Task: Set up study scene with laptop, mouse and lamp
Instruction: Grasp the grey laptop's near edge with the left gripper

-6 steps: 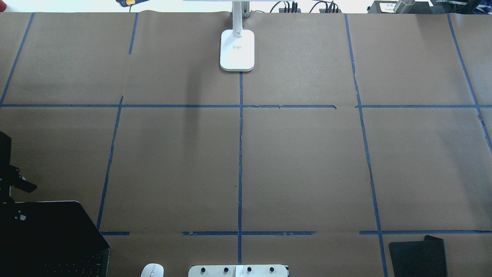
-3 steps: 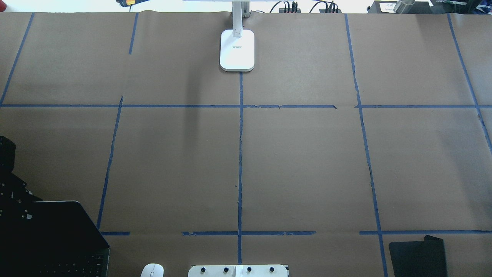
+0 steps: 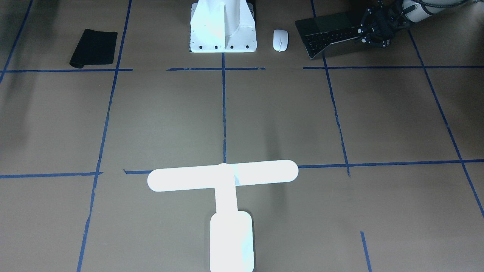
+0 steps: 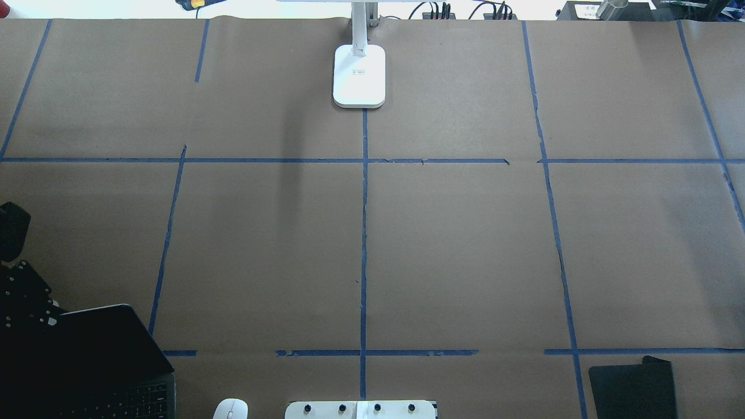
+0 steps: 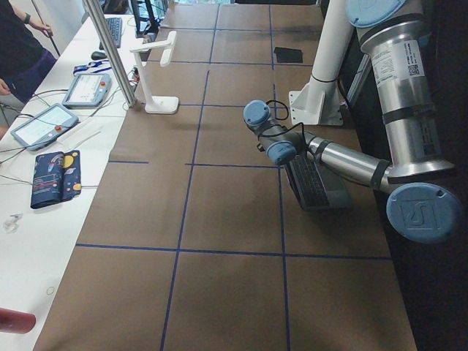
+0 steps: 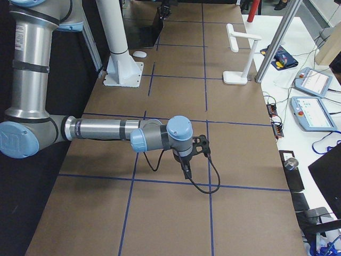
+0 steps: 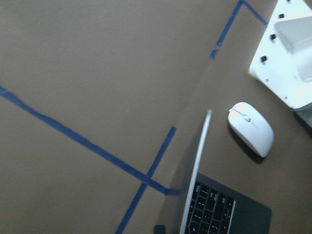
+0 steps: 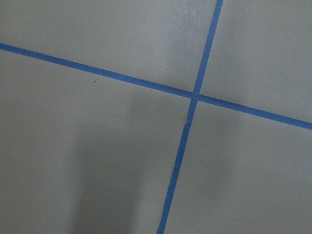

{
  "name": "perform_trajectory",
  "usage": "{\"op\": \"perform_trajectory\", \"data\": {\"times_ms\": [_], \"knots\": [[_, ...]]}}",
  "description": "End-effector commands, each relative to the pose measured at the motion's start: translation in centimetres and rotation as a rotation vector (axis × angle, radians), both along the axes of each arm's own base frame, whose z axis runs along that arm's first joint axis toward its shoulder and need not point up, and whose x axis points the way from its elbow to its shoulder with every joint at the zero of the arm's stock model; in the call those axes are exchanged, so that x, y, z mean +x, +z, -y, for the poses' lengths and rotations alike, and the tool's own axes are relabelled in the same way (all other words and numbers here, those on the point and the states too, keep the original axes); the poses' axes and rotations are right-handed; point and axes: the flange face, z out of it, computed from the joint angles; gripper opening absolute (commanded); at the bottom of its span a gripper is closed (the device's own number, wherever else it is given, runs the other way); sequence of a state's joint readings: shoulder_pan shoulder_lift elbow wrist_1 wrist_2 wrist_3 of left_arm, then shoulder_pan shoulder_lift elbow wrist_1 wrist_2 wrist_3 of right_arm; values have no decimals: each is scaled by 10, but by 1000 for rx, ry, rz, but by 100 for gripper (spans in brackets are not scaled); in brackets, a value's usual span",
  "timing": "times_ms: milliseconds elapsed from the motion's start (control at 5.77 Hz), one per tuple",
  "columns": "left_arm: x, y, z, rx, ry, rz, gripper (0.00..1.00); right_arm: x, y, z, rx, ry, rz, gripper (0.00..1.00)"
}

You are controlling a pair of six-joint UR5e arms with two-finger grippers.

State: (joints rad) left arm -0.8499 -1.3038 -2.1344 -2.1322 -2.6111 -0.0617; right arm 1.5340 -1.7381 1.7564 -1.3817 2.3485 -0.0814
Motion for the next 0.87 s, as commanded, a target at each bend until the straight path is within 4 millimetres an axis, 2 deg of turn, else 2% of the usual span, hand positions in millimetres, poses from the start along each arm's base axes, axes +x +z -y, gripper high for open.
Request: {"op": "perform_trajectory", "data": {"times_ms": [0, 173, 347, 520, 694], "knots": [[-11, -41, 32, 77, -68, -72, 0, 0, -1, 0, 4, -1, 0, 100], [-16, -50, 41, 122, -83, -92, 0, 0, -2, 0, 4, 0, 0, 100], [-6, -56, 58, 324, -27, -144, 0, 0, -2, 0, 4, 0, 0, 100], [-6, -70, 75, 379, -35, -155, 0, 0, -2, 0, 6, 0, 0, 100], [9, -106, 103, 407, -40, -170, 0, 0, -2, 0, 6, 0, 0, 100]]}}
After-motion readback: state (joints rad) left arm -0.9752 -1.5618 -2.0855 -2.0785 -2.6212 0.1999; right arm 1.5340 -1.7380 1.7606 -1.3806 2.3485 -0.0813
